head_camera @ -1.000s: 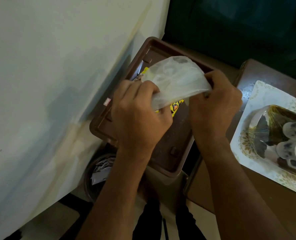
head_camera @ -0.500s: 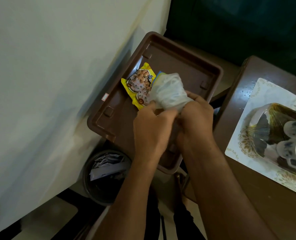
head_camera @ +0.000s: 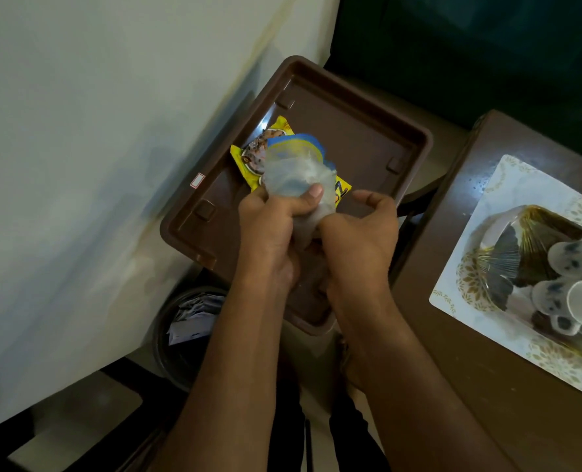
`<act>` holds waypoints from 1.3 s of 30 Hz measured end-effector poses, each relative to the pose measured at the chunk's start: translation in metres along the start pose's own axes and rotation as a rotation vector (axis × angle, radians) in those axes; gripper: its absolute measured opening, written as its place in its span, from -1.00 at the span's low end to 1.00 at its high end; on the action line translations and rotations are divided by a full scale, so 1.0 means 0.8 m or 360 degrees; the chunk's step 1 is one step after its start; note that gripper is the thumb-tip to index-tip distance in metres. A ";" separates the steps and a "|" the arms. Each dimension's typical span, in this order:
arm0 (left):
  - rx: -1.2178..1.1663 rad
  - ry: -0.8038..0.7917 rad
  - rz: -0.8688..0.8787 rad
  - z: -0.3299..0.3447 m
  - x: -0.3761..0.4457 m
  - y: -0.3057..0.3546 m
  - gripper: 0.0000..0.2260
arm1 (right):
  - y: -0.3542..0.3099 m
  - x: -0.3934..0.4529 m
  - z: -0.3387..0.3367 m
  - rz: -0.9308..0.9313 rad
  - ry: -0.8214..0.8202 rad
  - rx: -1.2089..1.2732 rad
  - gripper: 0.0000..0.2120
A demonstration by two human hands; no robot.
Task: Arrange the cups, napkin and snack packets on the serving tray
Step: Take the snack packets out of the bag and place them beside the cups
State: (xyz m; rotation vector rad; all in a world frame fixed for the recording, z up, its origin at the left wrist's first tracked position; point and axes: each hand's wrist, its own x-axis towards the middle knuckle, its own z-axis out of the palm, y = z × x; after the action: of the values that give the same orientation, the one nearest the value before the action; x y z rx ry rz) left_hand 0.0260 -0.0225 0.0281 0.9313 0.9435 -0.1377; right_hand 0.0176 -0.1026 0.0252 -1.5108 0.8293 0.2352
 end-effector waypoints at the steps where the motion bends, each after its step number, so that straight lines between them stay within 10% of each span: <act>1: -0.0017 0.0028 0.0077 0.001 0.002 -0.002 -0.69 | 0.001 0.000 -0.004 -0.0081 -0.0013 -0.0059 -0.52; 8: -0.0046 0.0094 0.0299 -0.002 0.000 -0.008 -0.49 | -0.010 0.015 -0.033 0.0202 -0.0741 -0.0265 -0.41; 16: -0.0092 0.0061 0.0094 -0.030 -0.005 -0.012 -0.57 | -0.026 0.031 -0.066 -0.0190 -0.1580 -0.0528 0.35; 21: -0.0097 -0.0096 -0.0050 -0.034 -0.014 -0.019 -0.55 | -0.013 0.022 -0.047 -0.0857 -0.1170 -0.0906 -0.06; 27: 0.0111 -0.0071 0.0035 -0.044 -0.011 -0.029 -0.65 | -0.001 0.021 -0.041 -0.0900 -0.0758 -0.0838 -0.62; 33: -0.0273 -0.0349 0.0052 -0.071 -0.018 -0.029 -0.38 | -0.010 0.038 -0.036 -0.0906 -0.0528 -0.0898 -0.57; 39: 0.0581 -0.0335 0.0716 -0.070 -0.016 -0.034 -0.41 | -0.011 0.036 -0.016 -0.0888 -0.0494 -0.0895 -0.51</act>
State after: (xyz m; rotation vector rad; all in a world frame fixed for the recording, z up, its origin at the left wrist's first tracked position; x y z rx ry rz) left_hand -0.0303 -0.0017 0.0070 1.4157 0.5030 -0.0226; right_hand 0.0390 -0.1257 0.0165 -2.0982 0.0652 0.2890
